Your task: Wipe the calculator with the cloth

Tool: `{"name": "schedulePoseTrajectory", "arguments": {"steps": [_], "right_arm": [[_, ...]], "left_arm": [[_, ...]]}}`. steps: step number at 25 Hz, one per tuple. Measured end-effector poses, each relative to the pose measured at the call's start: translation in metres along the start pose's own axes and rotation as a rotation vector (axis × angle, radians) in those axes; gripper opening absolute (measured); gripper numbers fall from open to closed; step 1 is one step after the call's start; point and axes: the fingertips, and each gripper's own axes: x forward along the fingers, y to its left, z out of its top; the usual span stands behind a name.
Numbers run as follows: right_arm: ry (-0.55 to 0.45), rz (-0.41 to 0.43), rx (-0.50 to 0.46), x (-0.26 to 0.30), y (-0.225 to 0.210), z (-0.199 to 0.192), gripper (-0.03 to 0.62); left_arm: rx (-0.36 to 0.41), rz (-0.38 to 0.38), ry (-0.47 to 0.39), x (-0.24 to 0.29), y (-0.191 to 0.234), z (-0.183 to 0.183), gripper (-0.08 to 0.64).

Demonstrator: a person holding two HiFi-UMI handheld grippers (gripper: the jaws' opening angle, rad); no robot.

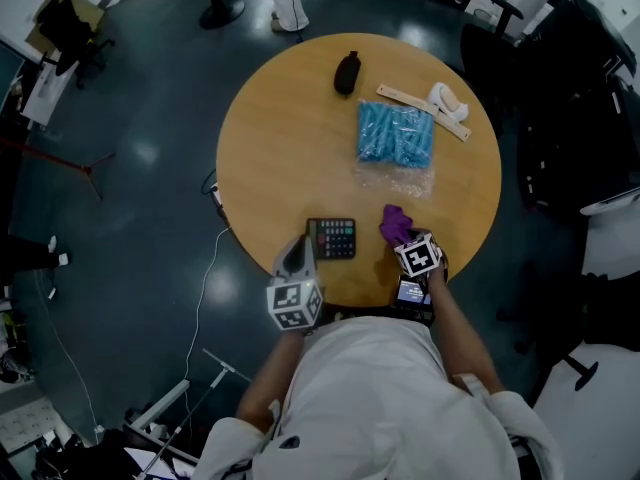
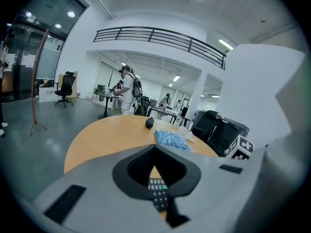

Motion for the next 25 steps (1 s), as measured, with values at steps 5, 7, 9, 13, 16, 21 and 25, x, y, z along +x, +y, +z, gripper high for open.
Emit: {"name": "schedulePoseTrajectory", "arguments": {"steps": [5,7,9,13,16,21,25], "right_arm": [[-0.225,0.050,0.051,-0.060,0.003,0.045,0.163],[-0.437,0.035,0.069,-0.108,0.000,0.081,0.152],[-0.673,-0.011,0.073,-0.168,-0.005,0.117,0.104],[-1.051,-0.116,0.044,-0.280,-0.007,0.162,0.058],[-1.214,-0.165,0.006,-0.331,0.003,0.174,0.046],[-1.099,-0.194,0.066,-0.293,0.002,0.150,0.017],[-1.030,-0.167,0.136,-0.268,0.006,0.125,0.017]], "left_arm": [[0.031,-0.024,-0.030,0.001,-0.015,0.014,0.008],[0.070,-0.033,-0.064,-0.002,-0.023,0.027,0.008],[0.117,-0.039,-0.109,-0.007,-0.031,0.044,0.008],[0.177,-0.052,-0.200,-0.019,-0.045,0.078,0.008],[0.219,-0.067,-0.257,-0.030,-0.057,0.102,0.008],[0.253,-0.072,-0.314,-0.042,-0.070,0.115,0.008],[0.225,-0.065,-0.282,-0.043,-0.069,0.108,0.008]]}}
